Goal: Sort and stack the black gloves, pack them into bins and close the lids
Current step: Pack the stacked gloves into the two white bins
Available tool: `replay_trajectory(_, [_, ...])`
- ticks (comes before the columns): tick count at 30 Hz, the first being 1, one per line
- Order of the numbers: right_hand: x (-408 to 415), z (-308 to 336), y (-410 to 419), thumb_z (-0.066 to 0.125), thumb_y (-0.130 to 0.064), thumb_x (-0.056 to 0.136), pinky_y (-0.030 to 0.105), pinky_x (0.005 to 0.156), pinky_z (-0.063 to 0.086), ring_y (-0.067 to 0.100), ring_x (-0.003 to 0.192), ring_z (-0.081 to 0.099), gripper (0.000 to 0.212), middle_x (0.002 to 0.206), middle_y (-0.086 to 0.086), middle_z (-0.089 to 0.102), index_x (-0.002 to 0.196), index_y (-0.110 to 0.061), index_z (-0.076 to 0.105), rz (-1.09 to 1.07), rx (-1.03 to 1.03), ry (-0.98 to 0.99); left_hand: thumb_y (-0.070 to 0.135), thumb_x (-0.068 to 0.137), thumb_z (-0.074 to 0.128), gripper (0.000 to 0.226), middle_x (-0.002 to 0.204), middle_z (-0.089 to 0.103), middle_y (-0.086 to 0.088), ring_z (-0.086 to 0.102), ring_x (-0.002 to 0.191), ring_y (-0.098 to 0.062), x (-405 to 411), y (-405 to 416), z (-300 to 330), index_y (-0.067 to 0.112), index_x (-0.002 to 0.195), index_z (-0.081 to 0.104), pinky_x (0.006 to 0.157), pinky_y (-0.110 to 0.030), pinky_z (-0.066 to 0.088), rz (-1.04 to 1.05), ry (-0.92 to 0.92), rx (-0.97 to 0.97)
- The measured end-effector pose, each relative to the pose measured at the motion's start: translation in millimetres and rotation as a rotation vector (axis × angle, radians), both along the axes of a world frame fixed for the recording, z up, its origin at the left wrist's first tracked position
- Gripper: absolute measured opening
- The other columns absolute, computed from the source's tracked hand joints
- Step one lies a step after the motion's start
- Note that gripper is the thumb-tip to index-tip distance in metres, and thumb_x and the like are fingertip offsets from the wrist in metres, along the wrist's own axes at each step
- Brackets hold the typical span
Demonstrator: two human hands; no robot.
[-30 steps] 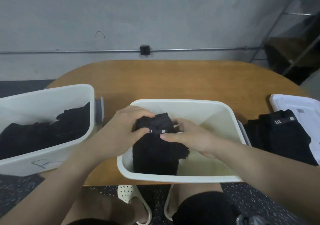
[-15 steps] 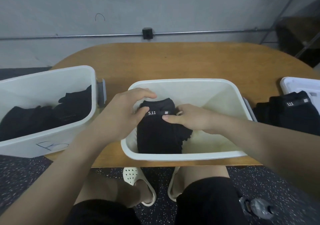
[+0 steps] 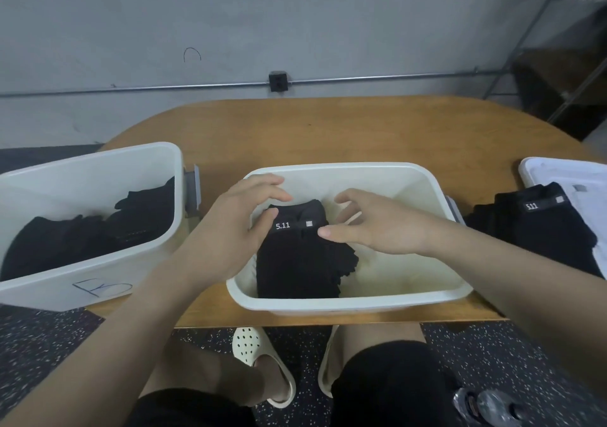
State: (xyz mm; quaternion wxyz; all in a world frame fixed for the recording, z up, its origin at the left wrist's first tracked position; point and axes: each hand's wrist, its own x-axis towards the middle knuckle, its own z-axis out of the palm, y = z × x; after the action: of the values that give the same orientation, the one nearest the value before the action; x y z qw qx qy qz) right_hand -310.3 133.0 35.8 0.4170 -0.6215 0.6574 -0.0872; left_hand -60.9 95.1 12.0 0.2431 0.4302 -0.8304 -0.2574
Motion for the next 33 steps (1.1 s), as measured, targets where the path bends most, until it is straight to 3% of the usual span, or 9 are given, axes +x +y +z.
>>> replay_trajectory(2, [-13, 17, 18, 0.066, -0.062, 0.088, 0.026, 0.091, 0.051, 0.005, 0.113, 0.061, 0.076, 0.135, -0.012, 0.055, 0.151, -0.033, 0.035, 0.01, -0.083, 0.017, 0.008, 0.1, 0.06, 0.028, 0.145, 0.052, 0.011, 0.033, 0.147, -0.002, 0, 2, -2, 0.023, 0.122, 0.07, 0.118, -0.01, 0.017, 0.014, -0.022, -0.053])
replay_trajectory(5, [-37, 42, 48, 0.062, -0.069, 0.082, 0.029, 0.1, 0.049, -0.002, 0.107, 0.063, 0.074, 0.129, -0.021, 0.056, 0.147, -0.042, 0.037, 0.009, -0.231, 0.031, 0.011, 0.099, 0.063, 0.026, 0.145, 0.055, 0.004, 0.036, 0.148, -0.016, 0, 3, 1, 0.023, 0.12, 0.071, 0.125, -0.044, 0.024, 0.045, -0.114, -0.148])
replay_trajectory(6, [-47, 49, 61, 0.061, -0.07, 0.08, 0.028, 0.1, 0.05, -0.003, 0.106, 0.063, 0.074, 0.126, -0.021, 0.057, 0.145, -0.043, 0.039, -0.004, -0.269, 0.02, 0.011, 0.098, 0.064, 0.025, 0.145, 0.056, 0.003, 0.037, 0.148, -0.019, -4, 3, 6, 0.023, 0.12, 0.071, 0.124, -0.048, 0.025, 0.041, -0.137, -0.159])
replay_trajectory(14, [-147, 50, 146, 0.062, -0.066, 0.076, 0.032, 0.089, 0.055, 0.002, 0.096, 0.066, 0.064, 0.105, -0.019, 0.065, 0.132, -0.036, 0.055, -0.386, -0.61, 0.152, 0.03, 0.105, 0.053, 0.025, 0.138, 0.056, 0.014, 0.046, 0.132, -0.003, -134, 14, 62, 0.027, 0.125, 0.066, 0.111, -0.015, 0.026, -0.227, -0.082, -0.184])
replay_trajectory(18, [-188, 23, 162, 0.071, -0.046, 0.088, 0.026, 0.083, 0.044, 0.006, 0.099, 0.06, 0.047, 0.106, -0.017, 0.062, 0.13, -0.027, 0.06, -0.598, -0.623, 0.223, 0.038, 0.105, 0.051, 0.032, 0.141, 0.052, 0.02, 0.052, 0.127, -0.004, -217, 19, 78, 0.033, 0.136, 0.057, 0.108, -0.029, 0.04, -0.391, -0.168, -0.115])
replay_trajectory(21, [-206, 6, 165, 0.071, -0.044, 0.091, 0.026, 0.086, 0.037, 0.009, 0.11, 0.056, 0.049, 0.115, -0.014, 0.056, 0.134, -0.024, 0.057, -0.675, -0.595, 0.231, 0.043, 0.103, 0.055, 0.048, 0.151, 0.048, 0.015, 0.046, 0.137, -0.005, -272, 20, 77, 0.03, 0.149, 0.047, 0.112, -0.025, 0.035, -0.478, -0.317, 0.004])
replay_trajectory(26, [-217, -11, 158, 0.07, -0.045, 0.093, 0.019, 0.09, 0.034, 0.0, 0.109, 0.044, 0.059, 0.123, -0.013, 0.051, 0.143, -0.023, 0.048, -0.653, -0.535, 0.215, 0.056, 0.099, 0.057, 0.07, 0.16, 0.042, 0.002, 0.046, 0.143, -0.017, -331, 7, 45, 0.025, 0.157, 0.033, 0.117, -0.04, 0.039, -0.515, -0.539, 0.199])
replay_trajectory(31, [-219, -29, 151, 0.073, -0.041, 0.091, 0.03, 0.104, 0.046, 0.01, 0.123, 0.052, 0.059, 0.133, -0.01, 0.054, 0.142, -0.026, 0.049, -0.616, -0.543, 0.157, 0.056, 0.097, 0.061, 0.041, 0.11, 0.07, 0.0, 0.066, 0.099, -0.023, -350, -5, 30, 0.021, 0.118, 0.064, 0.091, -0.041, 0.053, -0.49, -0.596, 0.229])
replay_trajectory(33, [-218, -36, 151, 0.075, -0.04, 0.09, 0.03, 0.105, 0.043, 0.012, 0.125, 0.05, 0.058, 0.135, -0.009, 0.053, 0.141, -0.025, 0.05, -0.617, -0.55, 0.187, 0.056, 0.093, 0.067, 0.041, 0.109, 0.071, 0.001, 0.067, 0.097, -0.021, -352, -8, 28, 0.022, 0.115, 0.066, 0.093, -0.044, 0.054, -0.483, -0.581, 0.265])
